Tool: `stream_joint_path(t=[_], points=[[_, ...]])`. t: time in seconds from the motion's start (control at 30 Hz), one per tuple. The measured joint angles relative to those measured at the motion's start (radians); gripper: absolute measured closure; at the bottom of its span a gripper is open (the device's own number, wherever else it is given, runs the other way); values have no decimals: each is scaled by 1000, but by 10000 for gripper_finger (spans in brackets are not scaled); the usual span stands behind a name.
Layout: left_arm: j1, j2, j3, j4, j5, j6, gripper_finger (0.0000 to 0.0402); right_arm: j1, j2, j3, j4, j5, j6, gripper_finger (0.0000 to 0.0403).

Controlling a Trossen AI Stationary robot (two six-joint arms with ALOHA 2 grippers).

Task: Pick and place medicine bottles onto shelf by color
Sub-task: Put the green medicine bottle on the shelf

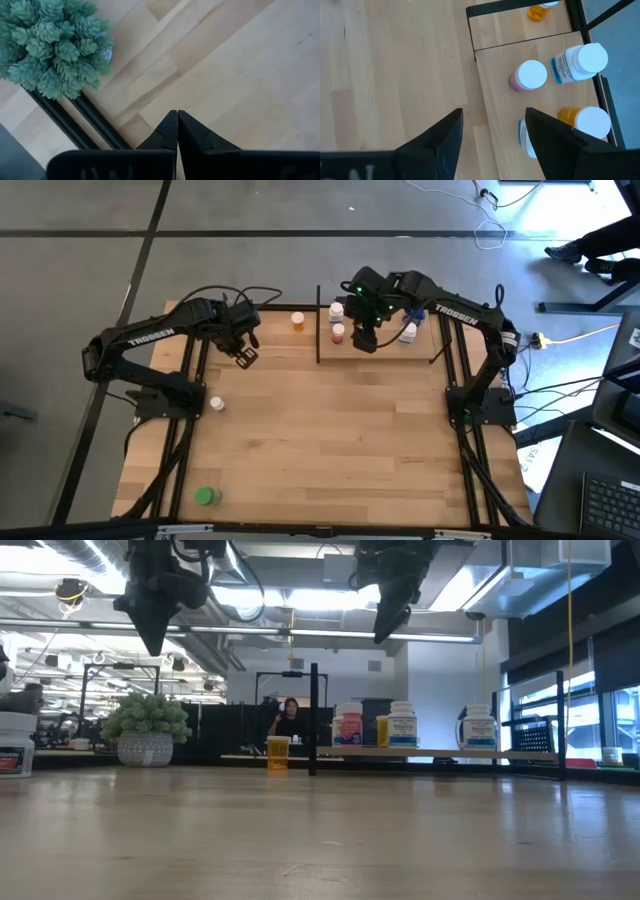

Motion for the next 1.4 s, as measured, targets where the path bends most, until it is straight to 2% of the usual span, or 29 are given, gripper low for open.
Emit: stream_joint_path(t=[0.1,0.23,0.53,0.6,0.77,0.93,1.13,1.3,1.4], points=[[0,0,0,-20,9,0,401,0,0,0,4,0,0,185],[-1,0,0,-40,73,32,389,1,0,0,5,-23,-12,185],[-36,0,0,-56,95,231,376,2,0,0,6,-415,-127,185],[-41,0,0,-56,133,280,379,2,0,0,6,-463,-129,185],[-46,0,0,-55,240,367,391,4,0,0,5,-470,-125,185],[-87,0,0,-55,301,386,400,5,0,0,5,-471,-126,185],[-217,0,0,-75,429,340,394,5,0,0,-9,-472,-184,185],[-409,0,0,-75,436,239,399,19,0,-3,-59,-478,-286,185],[-527,0,0,-67,435,129,400,41,0,-3,-107,-557,-373,185]])
